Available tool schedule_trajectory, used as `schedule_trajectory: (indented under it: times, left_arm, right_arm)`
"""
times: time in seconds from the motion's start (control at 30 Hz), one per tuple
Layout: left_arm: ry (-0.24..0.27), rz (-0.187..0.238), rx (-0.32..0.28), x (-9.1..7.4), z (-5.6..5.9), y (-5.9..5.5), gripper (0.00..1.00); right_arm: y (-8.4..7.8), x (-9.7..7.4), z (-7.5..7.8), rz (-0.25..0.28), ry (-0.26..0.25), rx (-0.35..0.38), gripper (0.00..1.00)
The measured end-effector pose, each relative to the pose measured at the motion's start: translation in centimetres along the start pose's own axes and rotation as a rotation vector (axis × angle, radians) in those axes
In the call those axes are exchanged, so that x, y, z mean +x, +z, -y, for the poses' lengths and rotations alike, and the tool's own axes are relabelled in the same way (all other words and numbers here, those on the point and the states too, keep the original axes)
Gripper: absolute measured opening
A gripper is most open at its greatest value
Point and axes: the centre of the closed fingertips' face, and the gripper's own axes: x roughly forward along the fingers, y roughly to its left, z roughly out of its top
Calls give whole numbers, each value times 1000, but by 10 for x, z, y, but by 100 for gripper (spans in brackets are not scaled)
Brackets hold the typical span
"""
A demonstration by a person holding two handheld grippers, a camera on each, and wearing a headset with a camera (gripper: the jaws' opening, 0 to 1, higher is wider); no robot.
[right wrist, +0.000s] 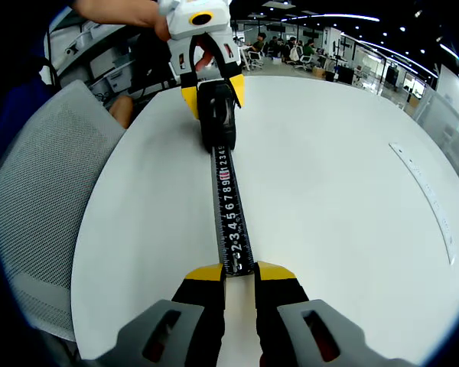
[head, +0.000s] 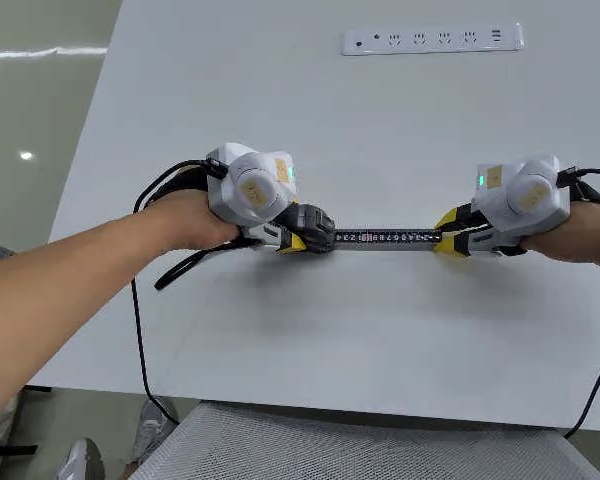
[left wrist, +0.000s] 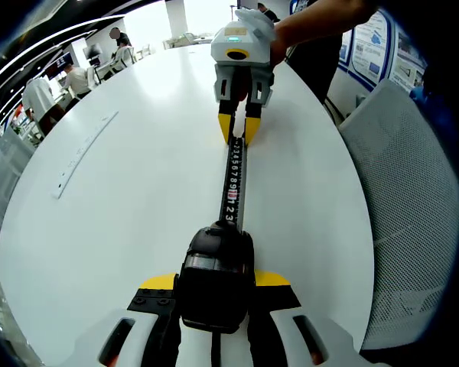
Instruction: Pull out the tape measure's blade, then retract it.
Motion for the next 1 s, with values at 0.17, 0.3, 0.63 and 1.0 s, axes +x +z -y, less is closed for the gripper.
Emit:
schedule_trajectory:
  times: [0.17,0.3,0.63,1.0]
  left_arm:
    - [-1,0,2,0,0,0,29]
    - [-3,-1,2,0,0,0,29]
    - [-2,-5,5,1,0,-2,29]
    - [-4,-8,5,1,0,-1,29]
  right_arm:
    - [-5,-5,0,-6,-2,3,9]
    - [-10,-9,1,-12,-2,7,9]
    - [-22,-19,5,-27,-5,17,9]
    - [-33,-28,10,-39,-13,25,9]
